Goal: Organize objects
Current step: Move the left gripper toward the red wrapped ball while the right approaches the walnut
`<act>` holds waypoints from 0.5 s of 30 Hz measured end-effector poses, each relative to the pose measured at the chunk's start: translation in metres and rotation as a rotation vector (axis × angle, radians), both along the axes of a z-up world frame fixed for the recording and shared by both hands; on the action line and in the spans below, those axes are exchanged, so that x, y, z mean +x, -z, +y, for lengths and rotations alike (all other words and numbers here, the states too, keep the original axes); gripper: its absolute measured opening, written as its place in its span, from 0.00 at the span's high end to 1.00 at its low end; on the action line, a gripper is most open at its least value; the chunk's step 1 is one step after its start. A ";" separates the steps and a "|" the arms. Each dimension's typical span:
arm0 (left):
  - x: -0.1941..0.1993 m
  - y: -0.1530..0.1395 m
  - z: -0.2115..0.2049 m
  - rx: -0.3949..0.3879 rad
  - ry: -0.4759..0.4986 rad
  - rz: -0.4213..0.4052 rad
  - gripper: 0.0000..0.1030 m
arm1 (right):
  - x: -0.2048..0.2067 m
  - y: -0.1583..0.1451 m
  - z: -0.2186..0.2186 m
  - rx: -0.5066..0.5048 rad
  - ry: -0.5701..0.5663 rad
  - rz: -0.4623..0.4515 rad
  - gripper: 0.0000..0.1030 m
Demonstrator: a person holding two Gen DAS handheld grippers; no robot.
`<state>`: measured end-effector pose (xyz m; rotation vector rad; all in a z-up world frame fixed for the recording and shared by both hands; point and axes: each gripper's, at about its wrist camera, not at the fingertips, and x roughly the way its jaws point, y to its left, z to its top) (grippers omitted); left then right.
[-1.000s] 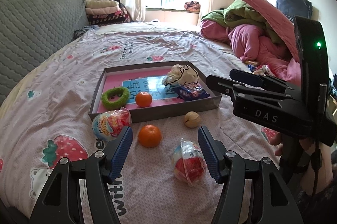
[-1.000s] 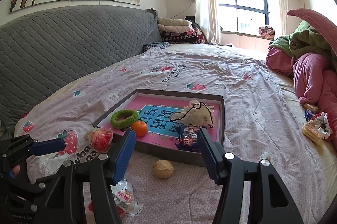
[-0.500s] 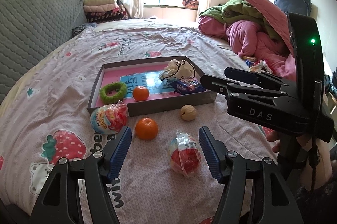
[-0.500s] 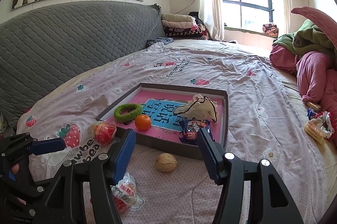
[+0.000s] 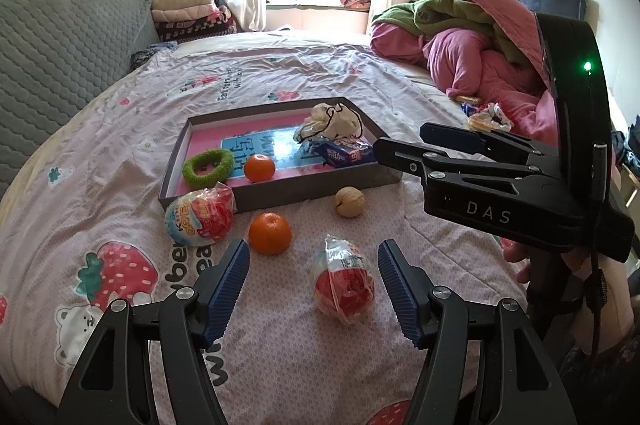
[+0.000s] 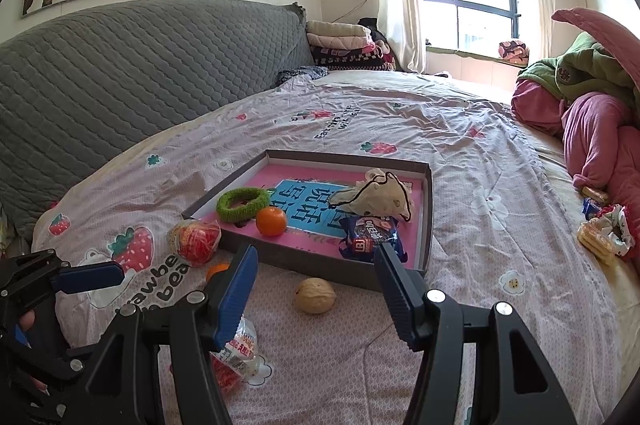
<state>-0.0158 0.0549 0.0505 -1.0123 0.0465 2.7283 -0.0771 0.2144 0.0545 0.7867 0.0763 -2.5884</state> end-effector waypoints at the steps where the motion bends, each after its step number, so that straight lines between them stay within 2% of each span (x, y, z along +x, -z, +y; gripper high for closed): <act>1: 0.000 0.001 0.000 -0.002 0.002 -0.004 0.34 | 0.000 0.000 0.000 0.002 0.000 -0.002 0.41; 15: 0.003 0.024 0.009 -0.001 0.041 -0.070 0.34 | 0.003 0.011 -0.006 0.032 -0.018 -0.038 0.41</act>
